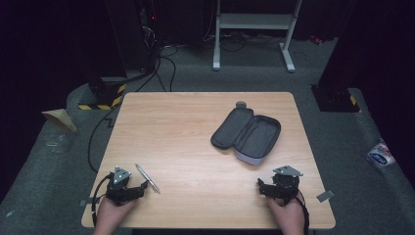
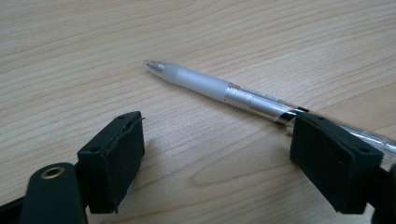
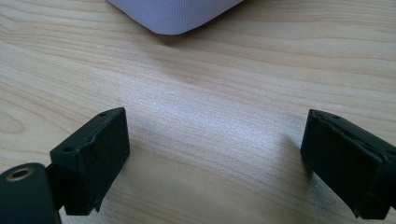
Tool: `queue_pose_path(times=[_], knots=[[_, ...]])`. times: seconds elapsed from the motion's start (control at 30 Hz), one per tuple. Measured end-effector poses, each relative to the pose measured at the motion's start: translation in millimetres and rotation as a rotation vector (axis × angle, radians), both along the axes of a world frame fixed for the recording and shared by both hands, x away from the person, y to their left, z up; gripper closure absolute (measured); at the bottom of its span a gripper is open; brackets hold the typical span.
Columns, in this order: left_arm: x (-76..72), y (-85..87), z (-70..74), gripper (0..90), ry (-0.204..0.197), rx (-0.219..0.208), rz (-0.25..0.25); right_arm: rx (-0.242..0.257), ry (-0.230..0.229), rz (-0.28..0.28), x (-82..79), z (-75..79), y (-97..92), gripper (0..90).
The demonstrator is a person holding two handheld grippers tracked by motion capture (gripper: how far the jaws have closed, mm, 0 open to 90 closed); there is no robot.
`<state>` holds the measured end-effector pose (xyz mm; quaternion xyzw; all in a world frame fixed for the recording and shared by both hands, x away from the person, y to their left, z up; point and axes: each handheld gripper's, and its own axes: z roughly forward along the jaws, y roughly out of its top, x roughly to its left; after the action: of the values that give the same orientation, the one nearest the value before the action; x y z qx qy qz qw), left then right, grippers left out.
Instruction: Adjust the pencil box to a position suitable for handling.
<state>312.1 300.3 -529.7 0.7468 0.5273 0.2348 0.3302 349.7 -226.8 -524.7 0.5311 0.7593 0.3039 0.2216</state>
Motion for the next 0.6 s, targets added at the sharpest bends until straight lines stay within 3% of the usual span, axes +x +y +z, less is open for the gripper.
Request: queue_pose_path(times=[0.6], knots=[[1.3, 0.0, 0.2, 17.4, 0.003, 0.002, -0.005, -0.001, -0.001, 0.025, -0.8, 0.1, -0.8, 8.1]])
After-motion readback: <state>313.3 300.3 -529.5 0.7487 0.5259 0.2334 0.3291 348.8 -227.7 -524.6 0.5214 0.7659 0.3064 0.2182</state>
